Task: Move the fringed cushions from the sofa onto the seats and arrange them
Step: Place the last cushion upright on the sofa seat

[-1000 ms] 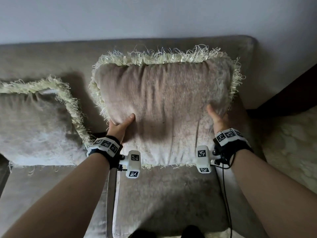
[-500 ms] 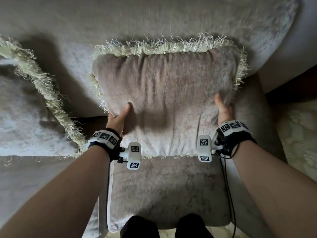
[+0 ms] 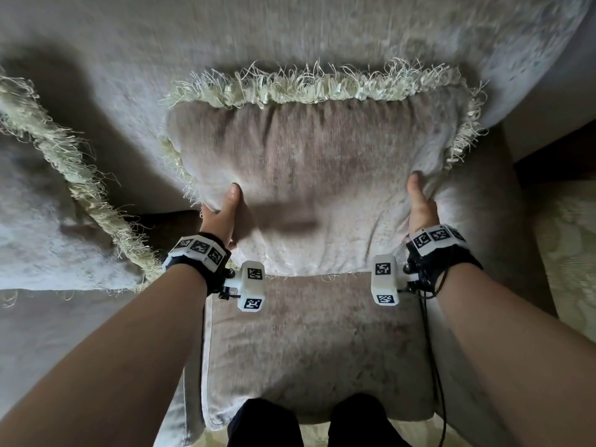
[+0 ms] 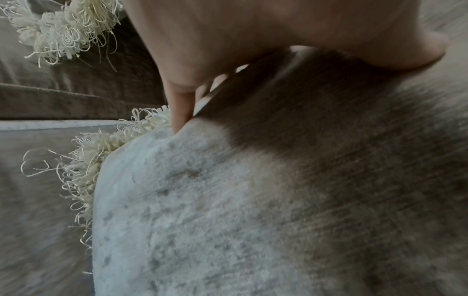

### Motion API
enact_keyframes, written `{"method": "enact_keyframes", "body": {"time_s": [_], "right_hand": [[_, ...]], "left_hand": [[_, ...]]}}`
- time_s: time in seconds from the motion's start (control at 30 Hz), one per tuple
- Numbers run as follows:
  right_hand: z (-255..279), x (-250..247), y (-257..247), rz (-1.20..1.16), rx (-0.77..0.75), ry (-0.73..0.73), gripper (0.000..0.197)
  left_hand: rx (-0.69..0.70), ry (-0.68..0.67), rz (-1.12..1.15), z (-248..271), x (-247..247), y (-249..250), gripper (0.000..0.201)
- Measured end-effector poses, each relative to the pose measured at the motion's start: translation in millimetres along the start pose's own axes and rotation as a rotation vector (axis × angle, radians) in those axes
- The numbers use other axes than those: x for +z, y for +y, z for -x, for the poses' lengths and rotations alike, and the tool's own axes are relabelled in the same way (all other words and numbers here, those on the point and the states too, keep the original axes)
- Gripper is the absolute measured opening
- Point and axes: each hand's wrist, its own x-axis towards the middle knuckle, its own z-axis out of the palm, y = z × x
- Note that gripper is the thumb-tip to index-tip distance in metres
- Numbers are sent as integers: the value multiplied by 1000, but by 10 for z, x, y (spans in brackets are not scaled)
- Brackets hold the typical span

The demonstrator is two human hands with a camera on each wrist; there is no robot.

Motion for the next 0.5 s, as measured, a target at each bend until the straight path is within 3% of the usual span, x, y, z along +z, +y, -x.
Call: {"method": "enact_keyframes", "body": {"time_s": [0.1, 0.2, 0.27, 0.4, 0.5], "right_hand": [[-9, -6, -20, -7, -8, 11, 127], [0, -3, -33, 24, -18, 6, 134], [9, -7, -46, 67, -19, -15, 136], [92, -27, -111, 109, -134, 0, 86], [135, -78, -106, 200, -173, 30, 80]], "left_hand": [[8, -17, -48, 26, -13, 18, 141], [3, -10, -87, 44, -28, 20, 145], [-17, -3, -109, 62, -32, 32, 136], [4, 96, -174, 117, -47, 35, 103], [82, 145, -211, 243, -45, 99, 96]]}}
